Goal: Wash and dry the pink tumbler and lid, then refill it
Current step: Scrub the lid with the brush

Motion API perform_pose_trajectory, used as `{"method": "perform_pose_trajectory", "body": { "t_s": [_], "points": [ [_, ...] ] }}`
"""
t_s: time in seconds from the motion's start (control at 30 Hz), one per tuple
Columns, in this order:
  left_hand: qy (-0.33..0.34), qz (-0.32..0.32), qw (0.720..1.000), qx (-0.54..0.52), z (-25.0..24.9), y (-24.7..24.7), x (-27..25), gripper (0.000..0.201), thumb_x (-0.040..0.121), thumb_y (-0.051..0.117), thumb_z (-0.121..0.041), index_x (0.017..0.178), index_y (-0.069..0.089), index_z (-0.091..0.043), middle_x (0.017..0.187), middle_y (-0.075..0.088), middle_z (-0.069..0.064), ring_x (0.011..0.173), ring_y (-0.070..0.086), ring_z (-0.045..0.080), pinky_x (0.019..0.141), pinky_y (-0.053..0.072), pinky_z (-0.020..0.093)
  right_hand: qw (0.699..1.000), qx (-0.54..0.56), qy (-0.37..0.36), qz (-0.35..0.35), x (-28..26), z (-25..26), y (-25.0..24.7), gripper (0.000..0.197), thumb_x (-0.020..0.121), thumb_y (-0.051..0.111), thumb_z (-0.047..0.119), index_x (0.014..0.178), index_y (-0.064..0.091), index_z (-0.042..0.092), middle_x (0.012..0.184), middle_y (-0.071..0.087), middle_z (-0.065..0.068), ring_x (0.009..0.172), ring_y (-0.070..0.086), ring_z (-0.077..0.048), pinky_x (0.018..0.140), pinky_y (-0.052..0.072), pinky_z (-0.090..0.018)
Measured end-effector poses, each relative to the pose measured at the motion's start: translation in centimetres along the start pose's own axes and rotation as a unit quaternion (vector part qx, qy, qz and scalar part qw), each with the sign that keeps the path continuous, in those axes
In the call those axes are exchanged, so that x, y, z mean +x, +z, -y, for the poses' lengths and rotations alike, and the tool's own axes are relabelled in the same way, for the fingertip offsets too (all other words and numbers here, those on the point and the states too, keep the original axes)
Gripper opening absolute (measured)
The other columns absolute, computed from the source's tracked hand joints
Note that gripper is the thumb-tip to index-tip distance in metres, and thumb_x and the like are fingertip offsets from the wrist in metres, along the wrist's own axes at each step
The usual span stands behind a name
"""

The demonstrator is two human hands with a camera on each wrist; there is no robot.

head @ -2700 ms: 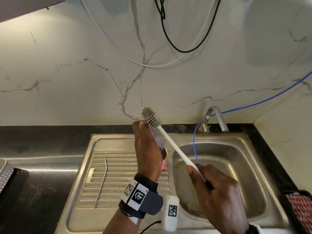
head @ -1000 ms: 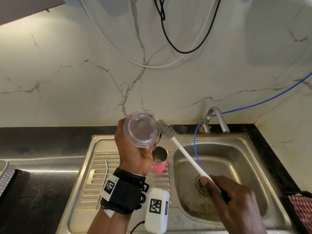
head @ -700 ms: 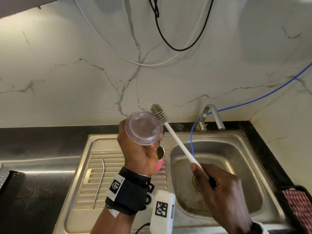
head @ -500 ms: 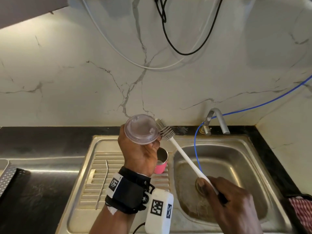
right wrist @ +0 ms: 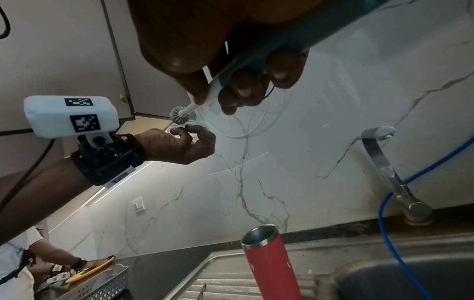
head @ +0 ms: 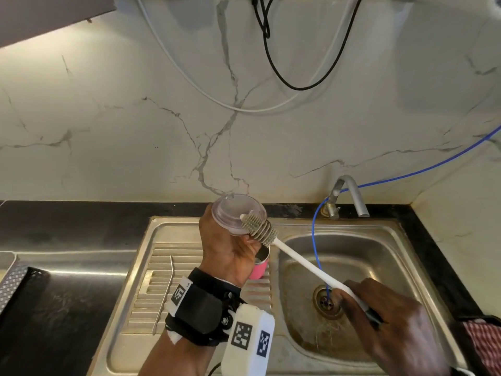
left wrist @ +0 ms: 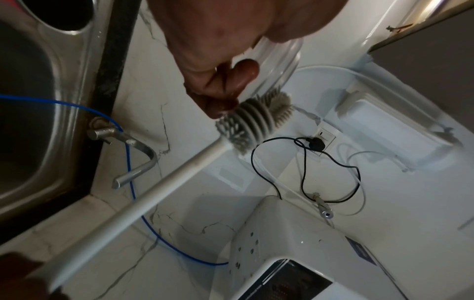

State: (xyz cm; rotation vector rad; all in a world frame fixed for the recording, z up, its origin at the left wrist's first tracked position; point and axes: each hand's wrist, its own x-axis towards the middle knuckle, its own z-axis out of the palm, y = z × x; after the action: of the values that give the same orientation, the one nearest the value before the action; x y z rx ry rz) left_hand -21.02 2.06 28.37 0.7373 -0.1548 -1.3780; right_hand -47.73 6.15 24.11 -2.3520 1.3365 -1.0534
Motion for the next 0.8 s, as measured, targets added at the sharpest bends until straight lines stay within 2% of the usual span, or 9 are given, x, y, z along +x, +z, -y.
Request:
{"method": "perform_pose_trajectory", "body": {
  "t_s": [0.07, 0.2, 0.3, 0.37, 0.5, 0.67, 0.73, 0.8],
  "points": [
    [0.032, -0.040, 0.999, -0.004, 0.5, 0.8, -0.4, 0.039, 0.105, 0.049, -0.034, 0.076, 0.066, -0.015, 0.071, 0.057, 0.010, 0.055, 0.054, 0.023, 0.048, 0.051, 0.026, 1.000, 0.008, -0.008, 0.003, 0.2, 0.7, 0.3, 0.038, 0.101, 0.054, 0.055, 0.100, 0.078, 0.025, 0.076, 0.060, 0.014, 0.053, 0.058, -0.009, 0.044, 0.048, -0.031],
    [0.080, -0.097, 0.990, 0.059, 2.3, 1.4, -0.7, 0.036, 0.111, 0.048, -0.034, 0.080, 0.060, -0.019, 0.066, 0.054, 0.002, 0.054, 0.050, 0.017, 0.047, 0.045, 0.024, 0.998, 0.038, 0.041, 0.004, 1.0, 2.7, 1.4, 0.031, 0.099, 0.053, 0.056, 0.097, 0.074, 0.034, 0.077, 0.061, 0.013, 0.059, 0.060, -0.008, 0.050, 0.049, -0.033],
    [0.117, -0.096, 0.984, 0.093, 3.5, 1.4, -1.0, 0.045, 0.113, 0.047, -0.024, 0.072, 0.065, -0.027, 0.062, 0.055, -0.003, 0.056, 0.050, 0.014, 0.046, 0.044, 0.024, 0.997, 0.046, 0.059, 0.001, 1.6, 3.2, 2.4, 0.036, 0.097, 0.052, 0.059, 0.088, 0.072, 0.032, 0.071, 0.059, 0.011, 0.057, 0.056, -0.009, 0.054, 0.046, -0.034],
    [0.126, -0.094, 0.984, 0.085, 2.7, 1.6, -0.9, 0.048, 0.112, 0.048, -0.025, 0.067, 0.065, -0.027, 0.061, 0.054, -0.001, 0.052, 0.049, 0.014, 0.044, 0.042, 0.023, 0.997, 0.062, 0.053, -0.001, 1.1, 3.0, 2.7, 0.031, 0.097, 0.056, 0.056, 0.088, 0.073, 0.032, 0.070, 0.060, 0.011, 0.057, 0.057, -0.008, 0.054, 0.046, -0.028],
    [0.124, -0.137, 0.979, 0.081, 0.9, 1.4, -0.2, 0.031, 0.108, 0.051, -0.036, 0.083, 0.061, -0.022, 0.062, 0.057, -0.002, 0.050, 0.055, 0.013, 0.045, 0.047, 0.021, 0.997, 0.057, 0.047, 0.000, -0.8, 2.5, 2.3, 0.026, 0.094, 0.060, 0.050, 0.092, 0.078, 0.031, 0.073, 0.063, 0.014, 0.056, 0.056, -0.003, 0.057, 0.046, -0.017],
    [0.140, -0.084, 0.978, 0.129, 3.4, 1.4, -0.7, 0.037, 0.110, 0.046, -0.033, 0.076, 0.055, -0.023, 0.065, 0.048, -0.001, 0.059, 0.044, 0.016, 0.054, 0.038, 0.027, 0.994, 0.074, 0.074, -0.019, 0.4, 2.8, 2.8, 0.026, 0.096, 0.058, 0.052, 0.088, 0.074, 0.032, 0.070, 0.060, 0.012, 0.057, 0.056, -0.006, 0.056, 0.044, -0.022],
    [0.165, -0.087, 0.974, 0.129, 3.1, 1.6, -0.5, 0.033, 0.110, 0.048, -0.029, 0.079, 0.056, -0.022, 0.068, 0.051, 0.000, 0.062, 0.049, 0.016, 0.057, 0.043, 0.027, 0.995, 0.069, 0.065, -0.024, 0.3, 3.1, 3.0, 0.024, 0.095, 0.060, 0.048, 0.087, 0.074, 0.031, 0.069, 0.058, 0.017, 0.058, 0.053, 0.000, 0.057, 0.042, -0.015],
    [0.187, -0.108, 0.967, 0.135, 2.1, 1.5, 0.1, 0.026, 0.108, 0.050, -0.034, 0.088, 0.060, -0.022, 0.072, 0.056, 0.000, 0.068, 0.054, 0.017, 0.064, 0.046, 0.030, 0.995, 0.068, 0.064, -0.024, -0.3, 3.5, 3.0, 0.021, 0.093, 0.062, 0.045, 0.087, 0.075, 0.031, 0.070, 0.053, 0.028, 0.060, 0.048, 0.010, 0.059, 0.037, -0.005]
  ]
}}
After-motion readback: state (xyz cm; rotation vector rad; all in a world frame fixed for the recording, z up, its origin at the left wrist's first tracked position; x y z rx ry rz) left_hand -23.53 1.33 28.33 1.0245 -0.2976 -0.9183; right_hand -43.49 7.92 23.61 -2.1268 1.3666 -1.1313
